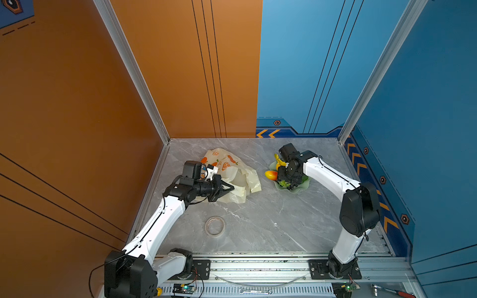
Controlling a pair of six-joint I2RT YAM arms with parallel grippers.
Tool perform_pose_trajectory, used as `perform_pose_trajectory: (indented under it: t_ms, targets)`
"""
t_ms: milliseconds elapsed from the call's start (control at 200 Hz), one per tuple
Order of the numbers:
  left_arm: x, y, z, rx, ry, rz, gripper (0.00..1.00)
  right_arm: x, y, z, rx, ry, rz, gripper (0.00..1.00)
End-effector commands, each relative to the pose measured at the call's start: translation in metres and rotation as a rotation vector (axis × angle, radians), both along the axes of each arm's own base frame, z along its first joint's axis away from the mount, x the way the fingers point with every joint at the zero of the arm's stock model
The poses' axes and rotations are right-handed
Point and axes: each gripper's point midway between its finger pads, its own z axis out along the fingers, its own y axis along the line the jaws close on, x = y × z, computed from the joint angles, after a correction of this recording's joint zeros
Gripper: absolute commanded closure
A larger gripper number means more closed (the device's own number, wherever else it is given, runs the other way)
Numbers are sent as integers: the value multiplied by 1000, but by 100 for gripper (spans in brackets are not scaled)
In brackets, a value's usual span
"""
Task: Place the fruits into the plastic bag
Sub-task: Pick up the fruit from the plate, then place the fruit in the plastic bag.
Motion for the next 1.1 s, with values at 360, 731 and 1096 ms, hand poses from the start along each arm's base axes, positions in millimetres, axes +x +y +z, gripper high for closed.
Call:
perform_pose_trajectory:
  t_ms: [360, 731, 1096]
  targets:
    - [-1, 0, 16, -14, -43, -21, 100, -24, 48, 74, 415, -49, 51, 33]
    - [-1, -4, 17, -15, -46, -28, 100, -36, 142, 54, 596, 4, 142, 33]
    - [0, -6, 18, -21, -49, -35, 100, -30, 224, 9, 726, 92, 165, 33]
